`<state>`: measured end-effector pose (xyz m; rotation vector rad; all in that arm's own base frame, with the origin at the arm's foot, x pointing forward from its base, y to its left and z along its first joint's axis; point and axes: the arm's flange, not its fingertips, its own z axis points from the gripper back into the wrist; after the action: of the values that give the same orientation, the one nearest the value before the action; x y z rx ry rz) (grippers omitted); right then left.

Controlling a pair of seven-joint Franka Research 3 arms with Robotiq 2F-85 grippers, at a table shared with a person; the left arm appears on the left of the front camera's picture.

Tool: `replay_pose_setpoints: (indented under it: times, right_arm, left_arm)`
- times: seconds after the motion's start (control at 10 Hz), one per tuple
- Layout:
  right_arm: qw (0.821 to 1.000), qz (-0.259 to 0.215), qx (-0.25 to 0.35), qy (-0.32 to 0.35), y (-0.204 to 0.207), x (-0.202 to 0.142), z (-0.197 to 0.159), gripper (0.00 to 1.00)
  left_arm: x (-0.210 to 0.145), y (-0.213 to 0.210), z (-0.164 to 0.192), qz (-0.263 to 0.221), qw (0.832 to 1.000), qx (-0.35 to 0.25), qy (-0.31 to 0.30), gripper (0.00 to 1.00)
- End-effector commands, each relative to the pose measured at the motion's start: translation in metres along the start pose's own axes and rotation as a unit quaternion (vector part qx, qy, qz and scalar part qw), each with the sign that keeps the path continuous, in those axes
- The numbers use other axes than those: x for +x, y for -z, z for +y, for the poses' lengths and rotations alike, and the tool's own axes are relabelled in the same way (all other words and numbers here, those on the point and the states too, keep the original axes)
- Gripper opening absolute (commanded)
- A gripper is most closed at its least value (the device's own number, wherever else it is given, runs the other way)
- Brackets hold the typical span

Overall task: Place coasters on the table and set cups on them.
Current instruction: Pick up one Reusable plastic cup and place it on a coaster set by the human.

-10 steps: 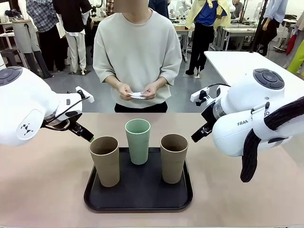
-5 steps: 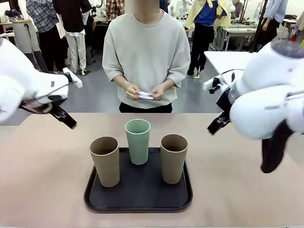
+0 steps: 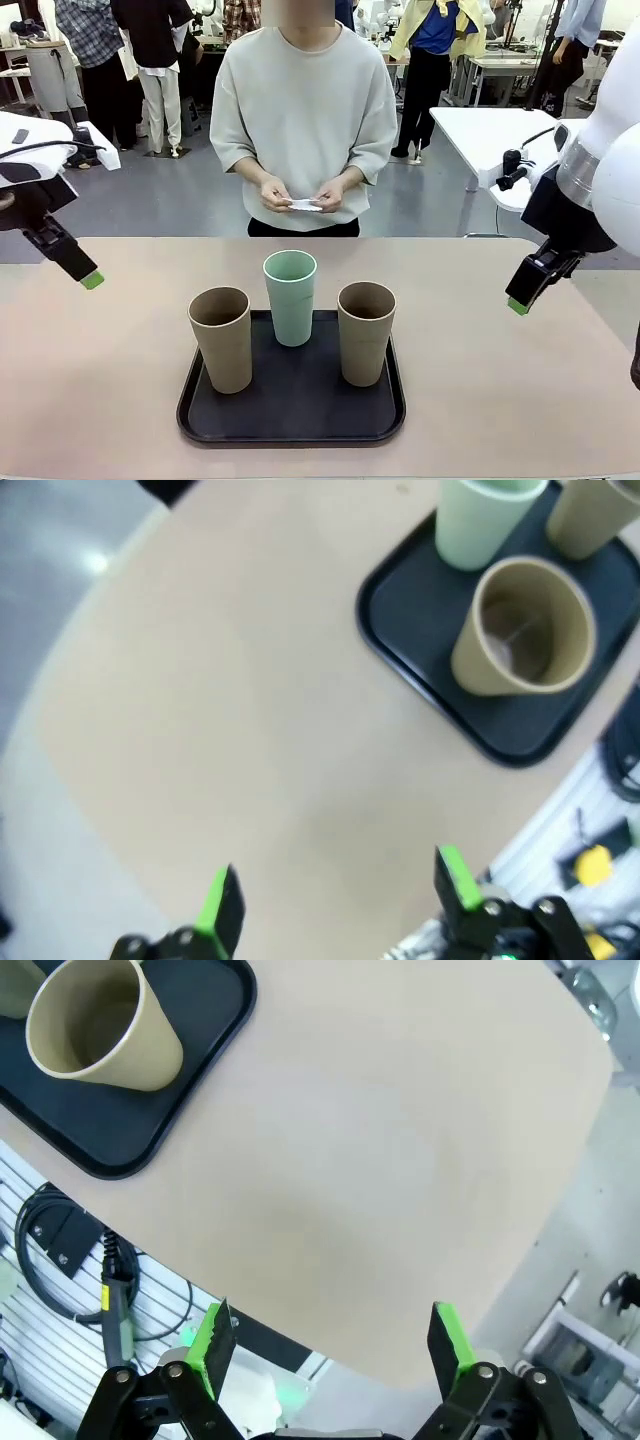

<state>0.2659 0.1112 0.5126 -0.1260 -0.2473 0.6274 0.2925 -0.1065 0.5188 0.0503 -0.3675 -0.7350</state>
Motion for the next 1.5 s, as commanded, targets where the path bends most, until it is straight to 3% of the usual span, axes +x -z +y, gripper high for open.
replay_pose_setpoints:
  times: [0.0,0.1,0.2,0.3,0.4,0.5,0.7,0.8,1.0,1.3,1.4]
  right_arm:
    - [1.0,-0.023,0.003,0.001,0.006,0.011,-0.008,1.0]
    - [1.0,0.0,0.0,0.0,0.0,0.0,0.0,1.0]
    - [0.986,-0.052,0.148,0.051,0.019,0.005,-0.034,1.0]
    - [0.951,-0.108,0.265,0.117,0.031,-0.002,-0.072,1.0]
    - [0.901,-0.135,0.37,0.182,0.039,-0.02,-0.095,1.0]
    - [0.856,-0.142,0.435,0.241,0.048,-0.042,-0.119,1.0]
    - [0.809,-0.132,0.492,0.294,0.072,-0.087,-0.167,1.0]
    - [0.795,-0.125,0.509,0.304,0.076,-0.11,-0.172,1.0]
    - [0.778,-0.152,0.52,0.32,0.071,-0.14,-0.187,1.0]
    - [0.762,-0.177,0.518,0.346,0.062,-0.179,-0.202,1.0]
    - [0.762,-0.175,0.517,0.349,0.061,-0.186,-0.202,1.0]
  left_arm:
    - [0.014,0.017,0.008,-0.012,1.0,0.022,-0.001,1.0]
    - [0.0,0.0,0.0,0.0,1.0,0.0,0.0,1.0]
    - [0.001,0.017,0.023,-0.061,0.991,-0.107,-0.05,1.0]
    - [-0.002,0.028,0.055,-0.125,0.959,-0.229,-0.106,1.0]
    - [-0.017,0.023,0.078,-0.167,0.913,-0.33,-0.171,1.0]
    - [-0.03,0.024,0.103,-0.179,0.879,-0.389,-0.207,1.0]
    - [-0.053,0.042,0.154,-0.161,0.845,-0.433,-0.269,1.0]
    - [-0.073,0.041,0.165,-0.147,0.837,-0.44,-0.29,1.0]
    - [-0.099,0.042,0.191,-0.137,0.825,-0.456,-0.303,1.0]
    - [-0.133,0.044,0.198,-0.132,0.819,-0.449,-0.332,1.0]
    - [-0.137,0.04,0.186,-0.142,0.814,-0.45,-0.338,1.0]
